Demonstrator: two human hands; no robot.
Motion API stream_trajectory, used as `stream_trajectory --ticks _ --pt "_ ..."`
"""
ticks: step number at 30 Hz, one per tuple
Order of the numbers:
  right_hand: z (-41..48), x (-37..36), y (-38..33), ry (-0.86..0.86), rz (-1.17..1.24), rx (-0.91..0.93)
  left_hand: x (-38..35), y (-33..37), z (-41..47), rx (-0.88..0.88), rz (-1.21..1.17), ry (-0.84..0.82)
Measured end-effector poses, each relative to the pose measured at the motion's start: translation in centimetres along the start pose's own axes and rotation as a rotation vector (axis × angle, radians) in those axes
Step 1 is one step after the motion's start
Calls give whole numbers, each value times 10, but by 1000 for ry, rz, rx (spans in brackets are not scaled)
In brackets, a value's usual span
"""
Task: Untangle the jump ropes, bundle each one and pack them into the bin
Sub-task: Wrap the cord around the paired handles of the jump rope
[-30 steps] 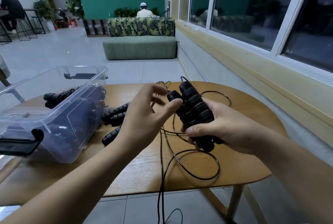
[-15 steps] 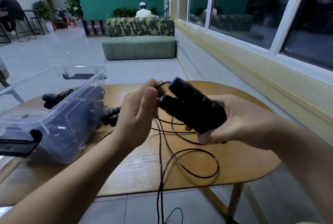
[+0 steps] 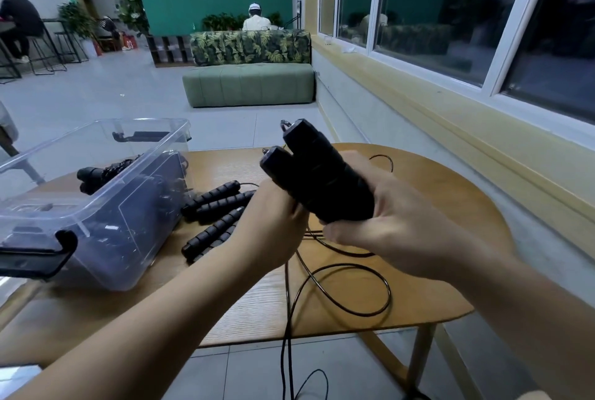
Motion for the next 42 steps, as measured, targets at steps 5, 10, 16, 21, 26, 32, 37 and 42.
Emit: stream_trajectory --ticks 5,10,16,21,26,32,37,42 --pt "-2 2 -4 -30 117 39 -19 9 -4 -7 181 -206" --pt "0 5 -2 -27 230 0 -36 15 -10 -14 298 -358" --pt "3 41 10 90 165 -125 -33 26 -20 21 324 -446" --pt "11 52 33 114 39 -199 -21 33 -18 -13 283 -433" --pt "15 51 52 57 -262 -272 2 31 -12 -60 220 -329" --pt "10 17 67 -297 -618 -392 19 28 -9 -60 122 -201" --pt "-4 -16 44 -525 -600 -333 26 15 -7 -8 -53 -100" --pt "-11 -5 14 -502 -383 -238 31 7 -6 81 -229 -68"
Point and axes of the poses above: each hand's wrist, its own z-axis towards the middle knuckle, its own x-axis out of the back of the hand, y = z × x, the point moved 5 cm from there along z, towards the middle knuckle, and after that the axes turned 10 degrees about -x, right-handed, at the moved point
